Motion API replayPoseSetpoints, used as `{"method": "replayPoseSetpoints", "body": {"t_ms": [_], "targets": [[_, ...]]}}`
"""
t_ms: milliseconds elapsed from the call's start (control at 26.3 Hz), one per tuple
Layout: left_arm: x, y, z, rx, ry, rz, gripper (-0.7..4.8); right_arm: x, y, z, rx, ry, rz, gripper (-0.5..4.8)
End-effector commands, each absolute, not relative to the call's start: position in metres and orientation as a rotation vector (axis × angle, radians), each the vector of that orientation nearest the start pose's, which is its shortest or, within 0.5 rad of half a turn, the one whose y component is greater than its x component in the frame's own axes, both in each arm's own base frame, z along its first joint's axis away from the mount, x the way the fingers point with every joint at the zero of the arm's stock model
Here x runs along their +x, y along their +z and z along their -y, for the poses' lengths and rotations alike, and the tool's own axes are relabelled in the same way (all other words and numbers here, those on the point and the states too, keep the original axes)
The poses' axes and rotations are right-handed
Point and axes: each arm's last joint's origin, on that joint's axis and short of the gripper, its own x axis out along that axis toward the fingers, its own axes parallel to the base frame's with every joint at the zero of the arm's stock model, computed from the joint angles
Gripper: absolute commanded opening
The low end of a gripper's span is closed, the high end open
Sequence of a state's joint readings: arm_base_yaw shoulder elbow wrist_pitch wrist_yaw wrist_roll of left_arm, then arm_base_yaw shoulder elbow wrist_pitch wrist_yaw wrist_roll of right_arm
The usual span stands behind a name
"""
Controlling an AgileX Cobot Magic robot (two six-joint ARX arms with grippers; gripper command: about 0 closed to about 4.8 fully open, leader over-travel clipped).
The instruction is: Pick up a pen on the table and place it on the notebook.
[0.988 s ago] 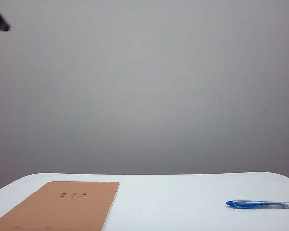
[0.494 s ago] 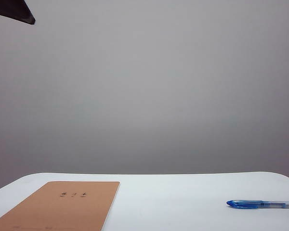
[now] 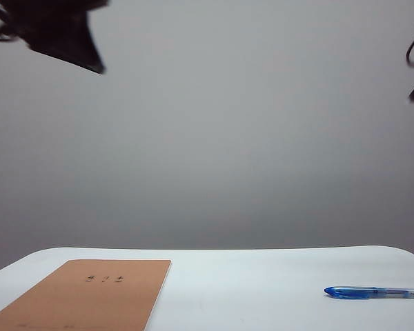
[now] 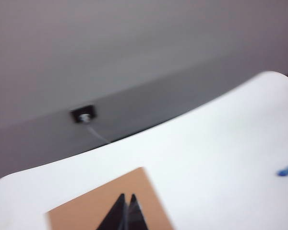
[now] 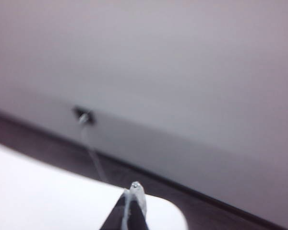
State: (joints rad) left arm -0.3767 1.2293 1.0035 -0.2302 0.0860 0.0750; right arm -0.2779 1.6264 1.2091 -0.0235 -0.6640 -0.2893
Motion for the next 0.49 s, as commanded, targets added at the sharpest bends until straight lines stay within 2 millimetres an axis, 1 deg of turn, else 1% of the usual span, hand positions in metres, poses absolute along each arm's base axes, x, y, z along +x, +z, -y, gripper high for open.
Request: {"method": "replayPoseSetpoints", "body": {"t_ms": [38, 114, 190, 342, 380, 456, 494], "targets": [[0.257, 0.318, 0.117, 0.144, -0.507, -0.426, -0.05, 0.371, 0.272, 0.087, -0.170, 0.547, -0.334, -0.05], [0.262, 0.318, 0.125, 0.148, -0.527, -0.426, -0.05, 0.378, 0.259, 0.087, -0.174, 0.616, -0.383, -0.05], [0.270, 0.318, 0.137, 0.153, -0.552, -0.422, -0.05, 0.382, 0.232, 0.077, -0.245, 0.738, -0.490, -0.05], [0.276, 0.311, 0.140, 0.156, -0.564, -0.440, -0.05, 0.377, 0.208, 0.053, -0.370, 0.865, -0.612, -0.05], [0.277, 0.309, 0.141, 0.164, -0.576, -0.447, -0.05, 0.377, 0.203, 0.045, -0.419, 0.887, -0.660, -0.02], [0.279, 0.303, 0.142, 0.201, -0.620, -0.462, -0.06, 0.376, 0.194, 0.028, -0.519, 0.917, -0.732, 0.25], [0.279, 0.301, 0.143, 0.218, -0.640, -0.468, -0.06, 0.376, 0.190, 0.020, -0.563, 0.936, -0.763, 0.50]]}}
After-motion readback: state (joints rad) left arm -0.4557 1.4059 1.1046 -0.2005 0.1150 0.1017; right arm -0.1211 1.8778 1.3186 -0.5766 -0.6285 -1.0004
